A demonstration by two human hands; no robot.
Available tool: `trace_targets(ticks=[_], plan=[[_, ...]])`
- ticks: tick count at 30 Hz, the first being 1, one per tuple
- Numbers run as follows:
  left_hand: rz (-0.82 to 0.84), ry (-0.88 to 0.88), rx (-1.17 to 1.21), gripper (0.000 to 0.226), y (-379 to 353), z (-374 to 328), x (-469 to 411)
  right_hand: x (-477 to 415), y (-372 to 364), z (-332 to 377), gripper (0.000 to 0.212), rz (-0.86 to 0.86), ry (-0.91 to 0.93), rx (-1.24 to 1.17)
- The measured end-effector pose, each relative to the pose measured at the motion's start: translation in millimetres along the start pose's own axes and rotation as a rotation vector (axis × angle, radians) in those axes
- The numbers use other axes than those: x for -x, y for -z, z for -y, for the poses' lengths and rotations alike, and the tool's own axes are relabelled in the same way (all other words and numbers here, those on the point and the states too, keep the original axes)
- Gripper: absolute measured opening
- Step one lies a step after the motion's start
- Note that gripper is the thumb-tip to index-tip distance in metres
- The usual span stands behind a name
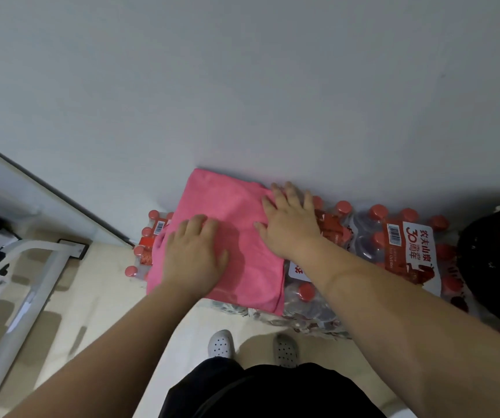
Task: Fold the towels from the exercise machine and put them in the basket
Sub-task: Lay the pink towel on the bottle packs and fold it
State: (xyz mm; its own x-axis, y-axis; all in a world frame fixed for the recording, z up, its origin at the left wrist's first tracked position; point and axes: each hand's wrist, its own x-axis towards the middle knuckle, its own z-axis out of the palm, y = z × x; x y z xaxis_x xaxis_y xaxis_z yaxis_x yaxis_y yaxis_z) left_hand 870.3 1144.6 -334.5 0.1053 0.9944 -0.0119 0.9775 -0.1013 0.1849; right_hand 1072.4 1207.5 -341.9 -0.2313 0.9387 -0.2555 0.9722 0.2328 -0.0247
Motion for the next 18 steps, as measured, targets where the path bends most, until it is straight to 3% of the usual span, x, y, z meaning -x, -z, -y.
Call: trace_targets(ticks=[4,10,18], plan=[[0.184,-0.039,-0.121,0.079,-10.1,30.9,-9.0,7.4,-17.5,5.5,0.068,0.052,-0.074,-0.011],[0.043,-0.236,-0.160,0.053,-11.0,38.7,17.6,28.0,-27.3,13.7,0.067,0.100,-0.114,-0.026],[0.077,-0.414,-0.029,0.031,1.0,54.1,37.3,66.2,-36.4,30.2,0.069,0.052,-0.155,-0.086]])
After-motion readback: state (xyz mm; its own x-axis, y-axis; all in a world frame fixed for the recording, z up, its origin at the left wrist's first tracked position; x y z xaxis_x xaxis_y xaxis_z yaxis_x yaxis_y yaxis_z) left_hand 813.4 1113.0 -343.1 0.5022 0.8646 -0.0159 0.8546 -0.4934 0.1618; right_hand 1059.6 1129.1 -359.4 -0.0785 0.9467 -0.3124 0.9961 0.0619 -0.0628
